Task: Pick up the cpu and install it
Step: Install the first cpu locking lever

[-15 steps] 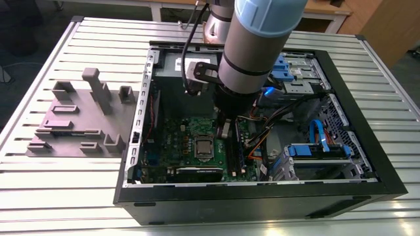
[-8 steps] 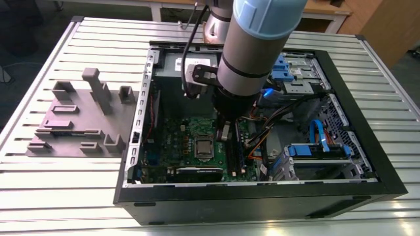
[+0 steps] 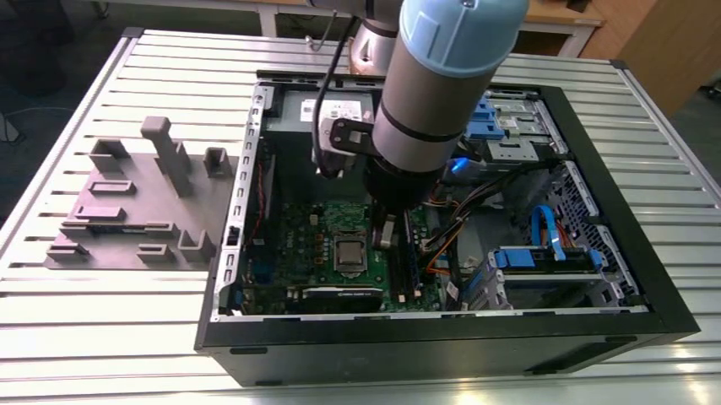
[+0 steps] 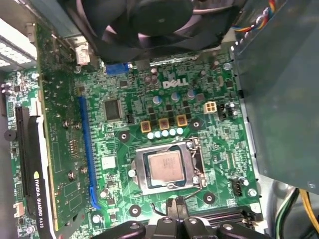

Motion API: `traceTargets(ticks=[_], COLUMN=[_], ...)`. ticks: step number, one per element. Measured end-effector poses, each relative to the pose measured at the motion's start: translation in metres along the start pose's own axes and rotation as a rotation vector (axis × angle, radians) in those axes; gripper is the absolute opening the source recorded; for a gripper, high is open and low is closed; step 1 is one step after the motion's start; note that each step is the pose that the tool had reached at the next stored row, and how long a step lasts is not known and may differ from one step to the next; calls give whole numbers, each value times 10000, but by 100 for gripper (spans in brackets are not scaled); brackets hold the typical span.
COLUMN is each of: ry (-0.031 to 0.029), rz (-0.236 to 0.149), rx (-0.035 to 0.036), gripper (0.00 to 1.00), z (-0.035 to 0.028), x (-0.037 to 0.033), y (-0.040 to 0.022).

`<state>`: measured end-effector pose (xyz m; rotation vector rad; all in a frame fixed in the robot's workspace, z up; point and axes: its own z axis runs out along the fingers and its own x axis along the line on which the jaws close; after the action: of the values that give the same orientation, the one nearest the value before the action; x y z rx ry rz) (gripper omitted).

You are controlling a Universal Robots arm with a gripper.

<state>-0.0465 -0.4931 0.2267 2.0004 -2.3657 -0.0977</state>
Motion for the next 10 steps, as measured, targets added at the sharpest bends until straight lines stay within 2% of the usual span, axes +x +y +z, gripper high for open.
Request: traceTargets(ticks=[2, 10], ry=[5, 28], rz=[-63, -304], rx=[-1, -29], gripper=[10, 10], z=[16, 147], x=[16, 74], y=[-4, -23])
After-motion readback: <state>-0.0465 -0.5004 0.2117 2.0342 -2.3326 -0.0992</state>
